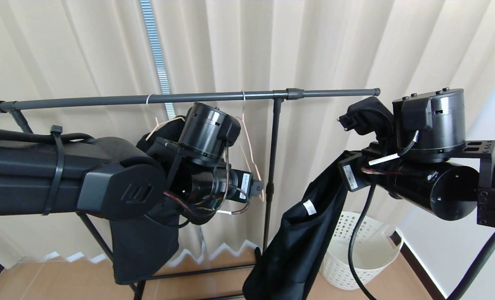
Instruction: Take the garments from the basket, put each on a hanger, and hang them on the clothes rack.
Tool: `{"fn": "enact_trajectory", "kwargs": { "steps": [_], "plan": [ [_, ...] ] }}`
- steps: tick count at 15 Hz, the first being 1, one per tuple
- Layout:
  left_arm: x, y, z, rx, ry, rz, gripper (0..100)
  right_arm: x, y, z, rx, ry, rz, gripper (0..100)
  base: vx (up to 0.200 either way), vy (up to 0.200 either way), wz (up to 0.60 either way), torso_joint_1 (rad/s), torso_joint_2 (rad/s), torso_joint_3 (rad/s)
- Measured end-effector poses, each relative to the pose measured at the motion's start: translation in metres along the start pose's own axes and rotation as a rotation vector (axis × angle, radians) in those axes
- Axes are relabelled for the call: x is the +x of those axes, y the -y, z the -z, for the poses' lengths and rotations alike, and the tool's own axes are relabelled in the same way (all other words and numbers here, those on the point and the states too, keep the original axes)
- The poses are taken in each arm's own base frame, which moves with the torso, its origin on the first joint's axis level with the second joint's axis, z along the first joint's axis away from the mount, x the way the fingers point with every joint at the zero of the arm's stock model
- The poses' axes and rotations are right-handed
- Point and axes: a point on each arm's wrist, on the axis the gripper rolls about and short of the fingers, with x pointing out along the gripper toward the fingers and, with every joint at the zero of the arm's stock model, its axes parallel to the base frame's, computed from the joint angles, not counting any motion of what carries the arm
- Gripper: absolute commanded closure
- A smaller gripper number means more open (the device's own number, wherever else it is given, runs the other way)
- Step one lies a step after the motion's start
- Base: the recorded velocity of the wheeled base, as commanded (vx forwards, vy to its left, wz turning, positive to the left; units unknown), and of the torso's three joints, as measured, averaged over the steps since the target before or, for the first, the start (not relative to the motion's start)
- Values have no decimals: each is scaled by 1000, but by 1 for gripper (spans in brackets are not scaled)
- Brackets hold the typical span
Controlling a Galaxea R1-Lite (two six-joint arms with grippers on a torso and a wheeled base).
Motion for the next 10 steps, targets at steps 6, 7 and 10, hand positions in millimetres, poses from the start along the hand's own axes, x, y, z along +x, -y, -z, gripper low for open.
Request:
{"fn": "enact_trajectory", "kwargs": {
  "steps": [6, 7, 10],
  "plan": [
    [3, -2, 3, -6, 17, -16, 0, 0, 0, 1, -1, -2, 0, 100, 67, 0, 0, 0, 2, 0],
    [5, -1, 4, -2, 21, -47, 0, 1, 0, 1, -2, -4, 1, 100, 0, 0, 0, 0, 0, 0],
    [19, 2, -3, -28, 51, -137, 0, 0, -1, 1, -2, -2, -1, 100, 0, 0, 0, 0, 0, 0]
  ]
}}
